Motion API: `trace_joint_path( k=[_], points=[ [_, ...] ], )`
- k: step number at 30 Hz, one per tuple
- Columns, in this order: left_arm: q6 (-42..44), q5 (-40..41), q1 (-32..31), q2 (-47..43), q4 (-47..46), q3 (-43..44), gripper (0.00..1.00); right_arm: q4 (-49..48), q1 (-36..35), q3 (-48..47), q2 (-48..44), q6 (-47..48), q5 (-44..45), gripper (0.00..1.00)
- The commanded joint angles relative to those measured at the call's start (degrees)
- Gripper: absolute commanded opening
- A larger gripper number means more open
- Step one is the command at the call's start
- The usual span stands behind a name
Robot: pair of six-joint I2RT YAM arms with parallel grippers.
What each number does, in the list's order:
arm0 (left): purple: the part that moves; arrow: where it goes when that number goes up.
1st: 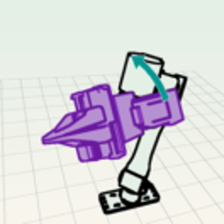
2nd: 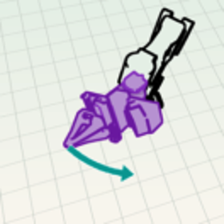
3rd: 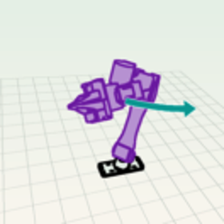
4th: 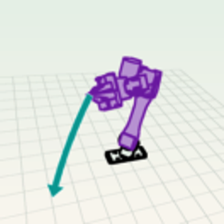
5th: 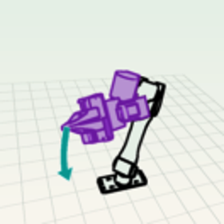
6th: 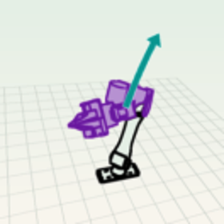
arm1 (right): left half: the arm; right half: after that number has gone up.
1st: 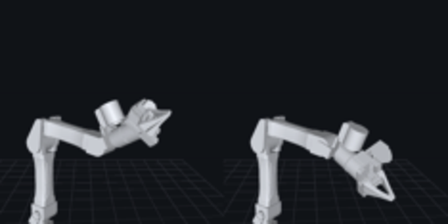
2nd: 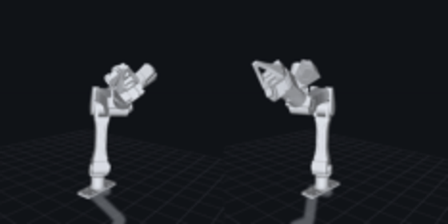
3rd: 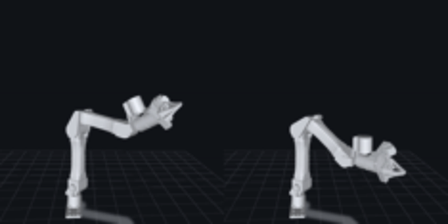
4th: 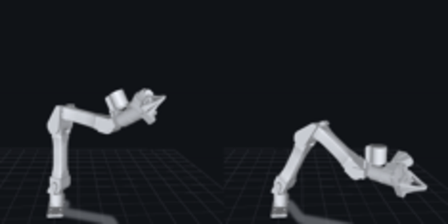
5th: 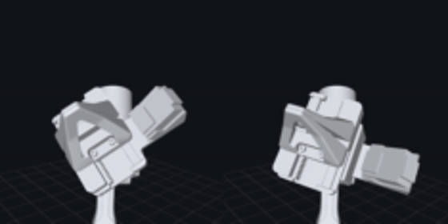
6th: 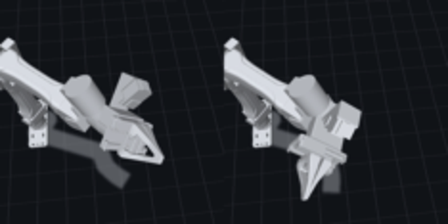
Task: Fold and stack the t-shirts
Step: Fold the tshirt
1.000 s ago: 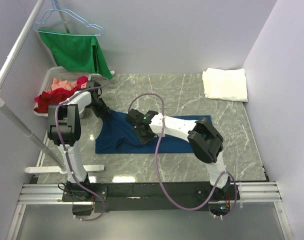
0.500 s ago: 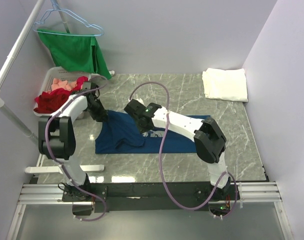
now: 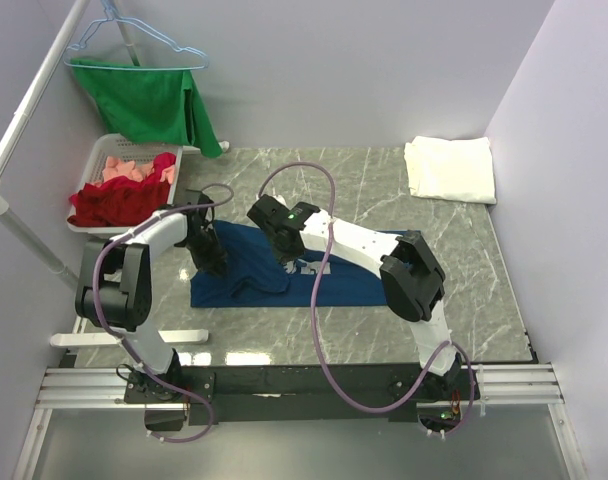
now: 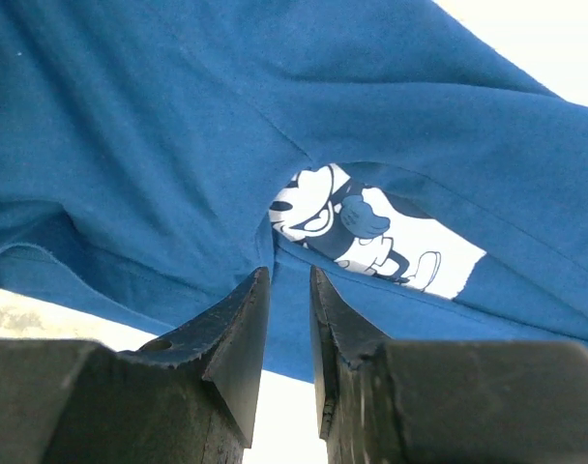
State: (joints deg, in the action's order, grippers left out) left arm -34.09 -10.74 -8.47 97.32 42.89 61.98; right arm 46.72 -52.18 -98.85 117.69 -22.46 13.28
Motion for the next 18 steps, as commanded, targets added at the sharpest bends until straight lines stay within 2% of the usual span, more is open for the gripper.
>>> trace_joint_path(
  k=[1, 10, 18],
  points=[
    [-0.72, -0.33, -1.2, -2.13, -4.57, -2.56, 0.26, -0.58, -0.02, 1.2, -0.97, 0.31, -0.88, 0.31],
    [-2.3, 2.48, -1.55, 0.06, -8.18, -3.7, 0.26, -0.66, -0.02, 2.08, -1.06, 0.22, -0.71, 0.31],
    [-2.39, 2.39, -2.17, 0.59, -8.7, -4.85, 0.11, -0.66, 0.24, 3.22, -1.76, -0.04, -0.01, 0.31]
  ],
)
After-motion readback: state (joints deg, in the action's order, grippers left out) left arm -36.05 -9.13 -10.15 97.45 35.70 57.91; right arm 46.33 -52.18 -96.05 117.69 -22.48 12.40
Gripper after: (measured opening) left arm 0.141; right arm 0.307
